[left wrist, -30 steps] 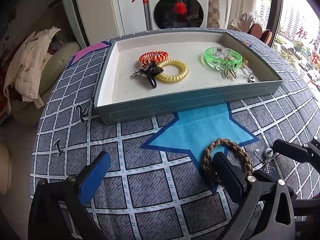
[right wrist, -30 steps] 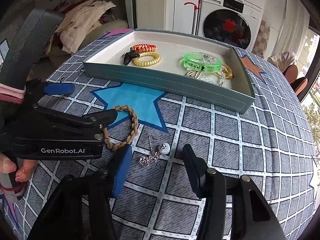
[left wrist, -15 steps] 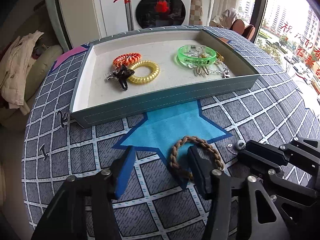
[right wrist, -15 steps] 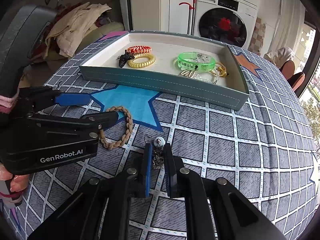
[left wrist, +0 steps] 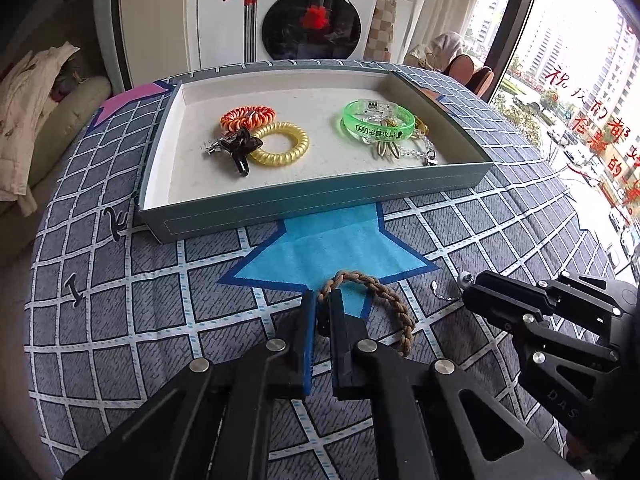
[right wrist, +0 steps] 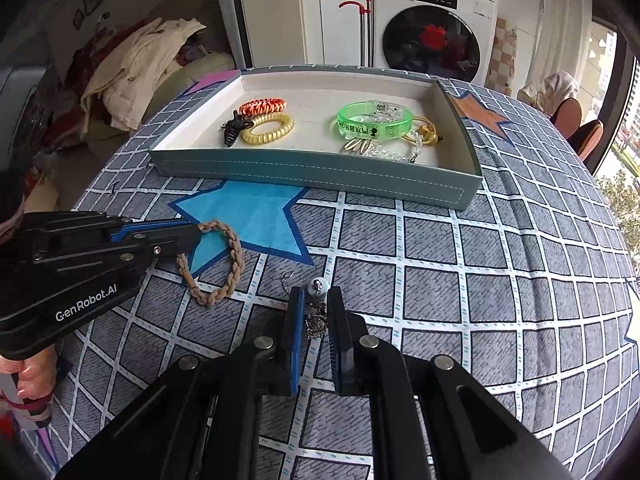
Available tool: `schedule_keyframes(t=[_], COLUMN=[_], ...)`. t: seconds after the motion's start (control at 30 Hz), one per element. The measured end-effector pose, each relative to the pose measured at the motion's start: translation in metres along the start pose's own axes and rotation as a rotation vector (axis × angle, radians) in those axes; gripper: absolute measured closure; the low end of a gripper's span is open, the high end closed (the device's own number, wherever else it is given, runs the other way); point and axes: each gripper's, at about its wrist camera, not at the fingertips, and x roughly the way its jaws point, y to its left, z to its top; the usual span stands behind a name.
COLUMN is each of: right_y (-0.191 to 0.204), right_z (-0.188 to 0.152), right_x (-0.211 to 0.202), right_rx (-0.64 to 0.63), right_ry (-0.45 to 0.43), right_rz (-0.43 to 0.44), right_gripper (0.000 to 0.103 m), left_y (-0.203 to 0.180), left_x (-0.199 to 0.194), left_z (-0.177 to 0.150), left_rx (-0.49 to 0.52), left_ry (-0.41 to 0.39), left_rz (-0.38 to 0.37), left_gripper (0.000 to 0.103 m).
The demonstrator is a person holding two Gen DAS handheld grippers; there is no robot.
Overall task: Organize jewelry
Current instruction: 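Carry the braided bracelet and silver charm over the tray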
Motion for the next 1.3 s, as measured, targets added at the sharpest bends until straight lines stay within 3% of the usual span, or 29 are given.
schedule_keyframes(t=[0.57, 0.93, 1.3], right_y=[-0.007, -0.014, -0.031], right_z=[0.016, 0.046, 0.089], right_x=[-0.018, -0.024, -0.018], right_rx=[0.054, 0.068, 0.102], right_ry=[-0.033, -0.065, -0.101], right_rz=[0.030, 0.044, 0.040], right_gripper=[0.091, 0.091, 0.091], left_y=[0.006, 0.013, 0.032], left_x=[-0.035, -0.042, -0.043], left_z=[0.020, 0.040, 0.079], left_rx=[-0.016, -0.028, -0.069], left_ry=[-0.095, -0.137, -0.196], left_rz=[-0.019, -0.009, 0.017], left_gripper=[0.077, 0.077, 0.077])
